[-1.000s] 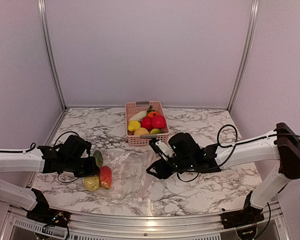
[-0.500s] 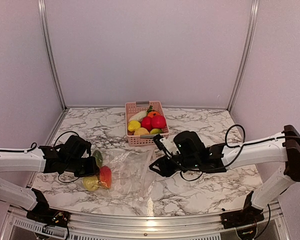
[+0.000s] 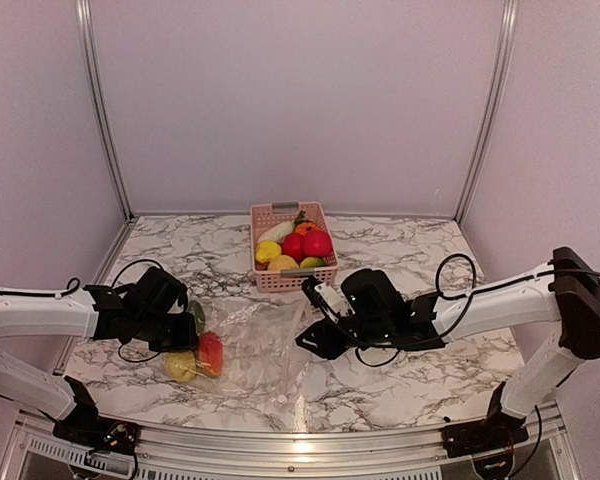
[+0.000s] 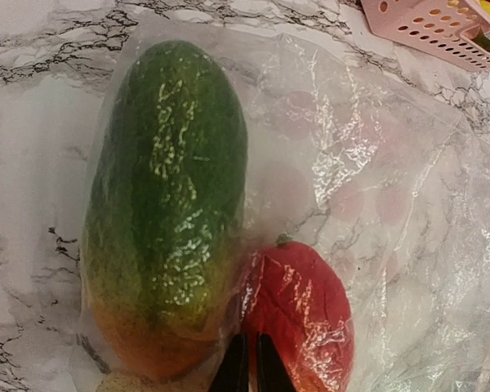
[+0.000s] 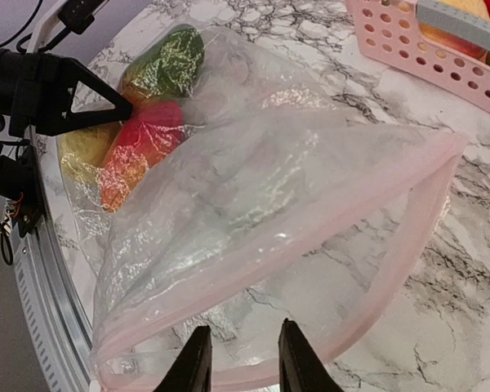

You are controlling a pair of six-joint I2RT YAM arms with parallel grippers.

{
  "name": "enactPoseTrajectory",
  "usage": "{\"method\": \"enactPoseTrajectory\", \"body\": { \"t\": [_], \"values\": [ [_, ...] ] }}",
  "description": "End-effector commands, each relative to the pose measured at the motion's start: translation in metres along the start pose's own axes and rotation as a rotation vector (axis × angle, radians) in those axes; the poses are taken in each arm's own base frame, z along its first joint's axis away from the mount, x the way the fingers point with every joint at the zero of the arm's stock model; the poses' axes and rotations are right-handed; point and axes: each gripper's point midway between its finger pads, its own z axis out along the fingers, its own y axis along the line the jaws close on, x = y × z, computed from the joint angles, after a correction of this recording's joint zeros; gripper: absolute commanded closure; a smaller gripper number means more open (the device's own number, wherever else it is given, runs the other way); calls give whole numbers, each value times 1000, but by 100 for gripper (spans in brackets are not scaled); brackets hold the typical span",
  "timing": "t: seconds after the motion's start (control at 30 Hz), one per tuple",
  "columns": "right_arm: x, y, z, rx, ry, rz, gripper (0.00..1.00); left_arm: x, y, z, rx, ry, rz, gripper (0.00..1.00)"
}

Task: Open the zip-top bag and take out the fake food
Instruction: Adjust the fake fruit in the zipper food storage bag.

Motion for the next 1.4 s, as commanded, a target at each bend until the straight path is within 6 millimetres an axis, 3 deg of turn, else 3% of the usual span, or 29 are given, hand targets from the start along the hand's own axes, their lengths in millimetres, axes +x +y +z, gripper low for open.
{"method": "enactPoseTrajectory", "body": {
  "t": [0.0, 0.27, 0.7, 0.9, 1.37],
  "values": [
    [-7, 9, 10, -39, -14, 1, 74, 11, 16, 2, -97, 70, 48, 95],
    [-5, 8, 21, -60, -14, 1, 74, 8, 9, 2, -134, 98, 101, 95],
    [9, -1, 30, -82, 20, 12, 74, 9, -31, 13, -135, 139, 195, 95],
    [15, -3, 34, -88, 38, 9, 74, 22, -24, 16, -151, 182, 202, 95],
    [36, -11, 41, -77, 95, 20, 74, 41, -25, -1, -149, 240, 267, 95]
  ]
}}
